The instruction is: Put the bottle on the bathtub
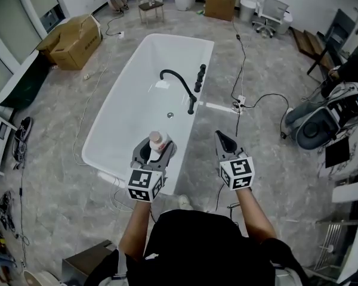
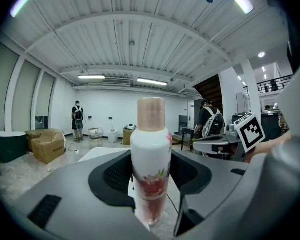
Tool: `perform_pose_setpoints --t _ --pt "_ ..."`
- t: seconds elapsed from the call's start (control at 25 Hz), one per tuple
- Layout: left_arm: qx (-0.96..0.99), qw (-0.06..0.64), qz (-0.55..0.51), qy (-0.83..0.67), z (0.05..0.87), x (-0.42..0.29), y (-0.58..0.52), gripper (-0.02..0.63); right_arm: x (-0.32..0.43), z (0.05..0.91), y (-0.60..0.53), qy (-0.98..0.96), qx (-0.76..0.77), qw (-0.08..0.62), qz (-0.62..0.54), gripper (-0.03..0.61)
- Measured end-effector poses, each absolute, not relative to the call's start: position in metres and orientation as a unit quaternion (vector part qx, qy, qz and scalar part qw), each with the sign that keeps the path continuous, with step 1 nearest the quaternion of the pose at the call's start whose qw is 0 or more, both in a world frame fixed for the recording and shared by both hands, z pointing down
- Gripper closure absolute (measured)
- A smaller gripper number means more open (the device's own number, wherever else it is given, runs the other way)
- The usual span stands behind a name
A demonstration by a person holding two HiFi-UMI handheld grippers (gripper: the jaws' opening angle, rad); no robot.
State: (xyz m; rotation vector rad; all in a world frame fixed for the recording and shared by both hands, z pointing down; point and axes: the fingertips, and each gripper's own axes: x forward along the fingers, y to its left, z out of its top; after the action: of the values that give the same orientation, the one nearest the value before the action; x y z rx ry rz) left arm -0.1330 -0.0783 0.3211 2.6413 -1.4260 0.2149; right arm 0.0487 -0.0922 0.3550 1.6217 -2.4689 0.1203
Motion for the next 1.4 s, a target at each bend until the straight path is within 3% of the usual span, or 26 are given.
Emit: perform_pose_setpoints --t 1.4 --pt "0.866 0.155 0.146 -0.453 0.458 -0.101 -0.159 0.383 0.065 0.472 -0.177 -0.828 0.523 0.154 0.127 0.555"
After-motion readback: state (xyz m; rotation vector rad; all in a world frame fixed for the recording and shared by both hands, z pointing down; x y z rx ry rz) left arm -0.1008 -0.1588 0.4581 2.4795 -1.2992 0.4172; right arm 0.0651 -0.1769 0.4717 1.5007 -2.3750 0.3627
